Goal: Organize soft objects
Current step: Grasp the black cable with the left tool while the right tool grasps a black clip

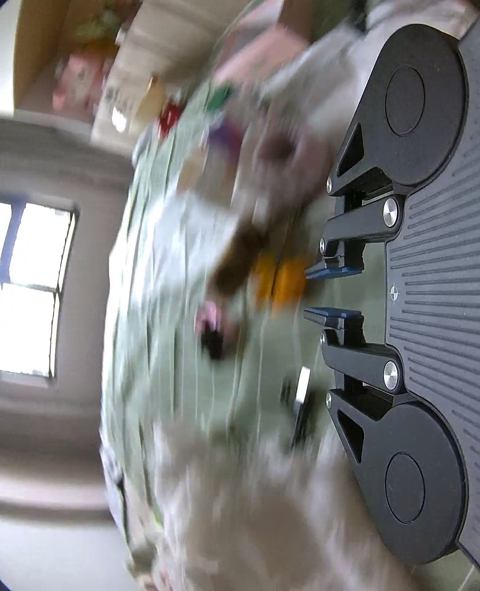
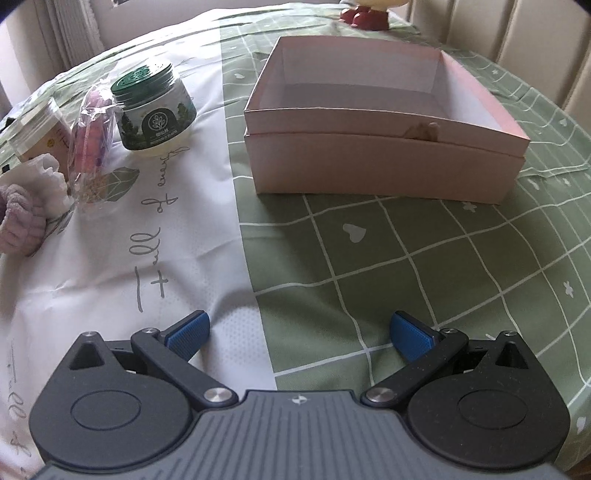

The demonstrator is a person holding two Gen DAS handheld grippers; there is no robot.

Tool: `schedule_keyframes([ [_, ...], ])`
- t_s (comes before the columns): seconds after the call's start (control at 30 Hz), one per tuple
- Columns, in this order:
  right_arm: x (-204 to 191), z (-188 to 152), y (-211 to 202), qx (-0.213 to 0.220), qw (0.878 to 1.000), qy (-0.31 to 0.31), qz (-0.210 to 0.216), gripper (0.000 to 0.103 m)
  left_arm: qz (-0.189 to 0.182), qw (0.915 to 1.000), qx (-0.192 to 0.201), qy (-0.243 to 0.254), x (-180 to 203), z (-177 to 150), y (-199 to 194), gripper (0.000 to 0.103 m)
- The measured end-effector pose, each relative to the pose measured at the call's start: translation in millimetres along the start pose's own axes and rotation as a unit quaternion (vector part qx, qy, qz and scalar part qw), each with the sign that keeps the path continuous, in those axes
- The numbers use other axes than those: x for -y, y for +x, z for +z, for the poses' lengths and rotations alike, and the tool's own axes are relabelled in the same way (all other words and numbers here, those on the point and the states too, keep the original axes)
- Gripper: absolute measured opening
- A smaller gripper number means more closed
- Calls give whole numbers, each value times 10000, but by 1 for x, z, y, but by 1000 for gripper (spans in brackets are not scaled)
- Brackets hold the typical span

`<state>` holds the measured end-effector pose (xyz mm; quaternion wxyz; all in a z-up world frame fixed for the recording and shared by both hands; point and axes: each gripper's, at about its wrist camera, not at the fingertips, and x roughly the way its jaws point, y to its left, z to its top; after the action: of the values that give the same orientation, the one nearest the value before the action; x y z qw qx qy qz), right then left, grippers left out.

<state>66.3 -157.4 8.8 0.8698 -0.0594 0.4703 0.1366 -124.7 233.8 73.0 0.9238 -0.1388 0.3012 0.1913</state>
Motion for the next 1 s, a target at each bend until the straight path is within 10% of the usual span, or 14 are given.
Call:
schedule_keyframes([
  [0.37,-4,-21,-10,542,9983,122,-169,103,567,9914,-870,-796,-96,50,84,18],
  [0.5,-7,-25,-8,708,9973,50,-200,103,-144,9822,-1208,-1430,-105,36,78,18],
  [0.67,-11,-36,-10,1048,9941,-76,-275,103,-1033,9783,-1590,-839,-59,-3,45,18],
  [0.83,-9,-39,-11,1181,9926,-97,-251,103,-605,9956,-719,-41,-24,-22,-20,19],
  [1.0,-10,-44,-11,1353,9903,-124,-274,103,258,9974,-334,-592,-36,-12,-27,20],
])
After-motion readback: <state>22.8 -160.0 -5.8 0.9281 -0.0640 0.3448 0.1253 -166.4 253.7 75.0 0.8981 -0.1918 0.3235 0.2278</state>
